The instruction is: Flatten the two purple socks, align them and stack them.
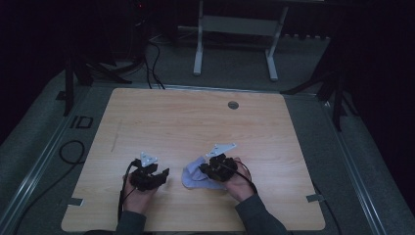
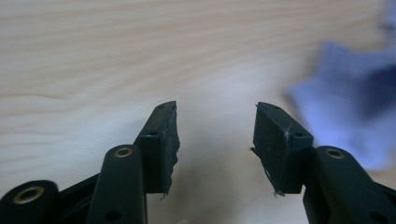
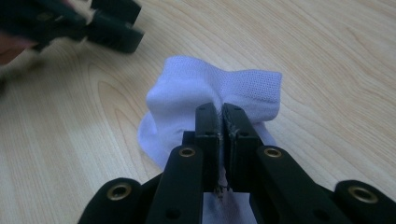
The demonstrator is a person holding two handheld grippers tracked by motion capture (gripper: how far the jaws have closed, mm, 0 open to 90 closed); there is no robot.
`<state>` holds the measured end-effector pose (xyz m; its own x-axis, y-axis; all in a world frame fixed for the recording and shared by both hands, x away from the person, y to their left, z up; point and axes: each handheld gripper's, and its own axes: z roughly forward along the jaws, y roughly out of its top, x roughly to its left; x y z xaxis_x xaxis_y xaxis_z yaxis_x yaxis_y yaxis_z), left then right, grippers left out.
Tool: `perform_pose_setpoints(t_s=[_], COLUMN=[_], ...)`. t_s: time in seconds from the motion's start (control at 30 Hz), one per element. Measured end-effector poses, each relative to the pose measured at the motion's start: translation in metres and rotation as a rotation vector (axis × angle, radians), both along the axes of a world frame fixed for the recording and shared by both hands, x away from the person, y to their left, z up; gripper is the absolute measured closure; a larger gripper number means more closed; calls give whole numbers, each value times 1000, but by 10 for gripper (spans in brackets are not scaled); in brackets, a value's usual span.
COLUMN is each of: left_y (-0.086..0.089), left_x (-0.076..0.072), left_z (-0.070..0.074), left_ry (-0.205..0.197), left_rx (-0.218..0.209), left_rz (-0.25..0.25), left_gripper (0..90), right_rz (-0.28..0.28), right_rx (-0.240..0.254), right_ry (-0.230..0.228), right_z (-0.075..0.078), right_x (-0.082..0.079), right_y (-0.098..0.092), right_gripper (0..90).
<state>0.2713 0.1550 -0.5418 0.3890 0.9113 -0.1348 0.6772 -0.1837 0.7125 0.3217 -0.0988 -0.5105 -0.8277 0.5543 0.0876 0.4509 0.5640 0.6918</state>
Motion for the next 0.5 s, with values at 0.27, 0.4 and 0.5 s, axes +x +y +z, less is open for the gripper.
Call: perform_pose_setpoints(t_s=[0.27,0.4,0.5], left_y=[-19,-24,-35], left_x=[-5,-6,-4], left_z=[10,13,13], left_ry=[-9,-11,-9], left_rx=[-46,-54,-46], left_rz=[-145,-168,-209], left_gripper=[585,603,604], right_rz=[-10,-12,-14], right_rx=[-1,-2,1], right_ry=[3,6,6], right_z=[-3,-4,-4], right_x=[2,2,1], right_y=[1,2,4], right_gripper=[854,854,854])
